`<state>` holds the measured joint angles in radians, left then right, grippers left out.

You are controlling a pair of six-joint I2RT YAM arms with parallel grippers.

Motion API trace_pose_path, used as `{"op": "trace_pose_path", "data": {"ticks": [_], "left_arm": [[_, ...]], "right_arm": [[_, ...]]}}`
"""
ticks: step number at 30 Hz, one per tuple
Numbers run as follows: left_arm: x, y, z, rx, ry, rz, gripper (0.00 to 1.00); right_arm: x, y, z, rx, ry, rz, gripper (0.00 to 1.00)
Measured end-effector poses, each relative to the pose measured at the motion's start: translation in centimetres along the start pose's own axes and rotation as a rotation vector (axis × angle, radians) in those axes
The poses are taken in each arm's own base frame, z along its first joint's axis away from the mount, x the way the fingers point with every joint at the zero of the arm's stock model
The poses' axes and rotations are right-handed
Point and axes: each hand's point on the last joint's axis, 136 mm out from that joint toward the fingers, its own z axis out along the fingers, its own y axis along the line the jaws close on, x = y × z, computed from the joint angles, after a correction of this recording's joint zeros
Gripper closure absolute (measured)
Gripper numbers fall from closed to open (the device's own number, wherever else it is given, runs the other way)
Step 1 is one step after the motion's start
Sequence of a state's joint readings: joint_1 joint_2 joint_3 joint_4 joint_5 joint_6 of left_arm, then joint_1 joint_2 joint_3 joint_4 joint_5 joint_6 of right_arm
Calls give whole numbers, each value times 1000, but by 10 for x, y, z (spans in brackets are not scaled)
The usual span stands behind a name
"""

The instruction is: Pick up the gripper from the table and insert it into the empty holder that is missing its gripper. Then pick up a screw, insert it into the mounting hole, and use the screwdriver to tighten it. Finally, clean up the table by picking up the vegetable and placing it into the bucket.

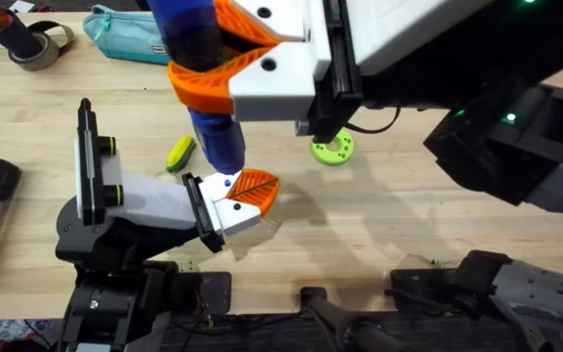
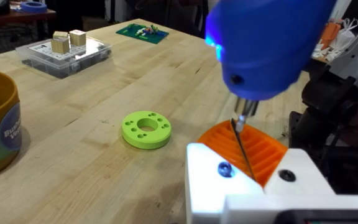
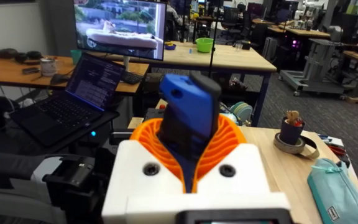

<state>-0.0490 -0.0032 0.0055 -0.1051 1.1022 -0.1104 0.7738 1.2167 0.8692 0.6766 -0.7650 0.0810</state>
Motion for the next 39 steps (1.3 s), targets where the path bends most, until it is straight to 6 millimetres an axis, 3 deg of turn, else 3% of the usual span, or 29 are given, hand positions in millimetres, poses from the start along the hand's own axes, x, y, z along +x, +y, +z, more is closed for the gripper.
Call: {"op": "trace_pose_path", "data": {"ticks": [6, 15, 23, 35, 39], "left_arm": [[0, 0, 0, 1, 2, -3, 987], [0, 0, 0, 1, 2, -3, 987], [0, 0, 0, 0, 2, -3, 987], [-1, 4, 0, -22, -2, 57, 987], [-1, 4, 0, -22, -2, 65, 987]], "right_arm": [[11, -2, 1, 1, 24, 25, 958], [-2, 4, 3, -38, -16, 5, 960], [-47, 7, 7, -74, -85, -19, 959], [-72, 12, 14, -147, -112, -33, 959], [-71, 11, 20, -179, -103, -29, 960]]}}
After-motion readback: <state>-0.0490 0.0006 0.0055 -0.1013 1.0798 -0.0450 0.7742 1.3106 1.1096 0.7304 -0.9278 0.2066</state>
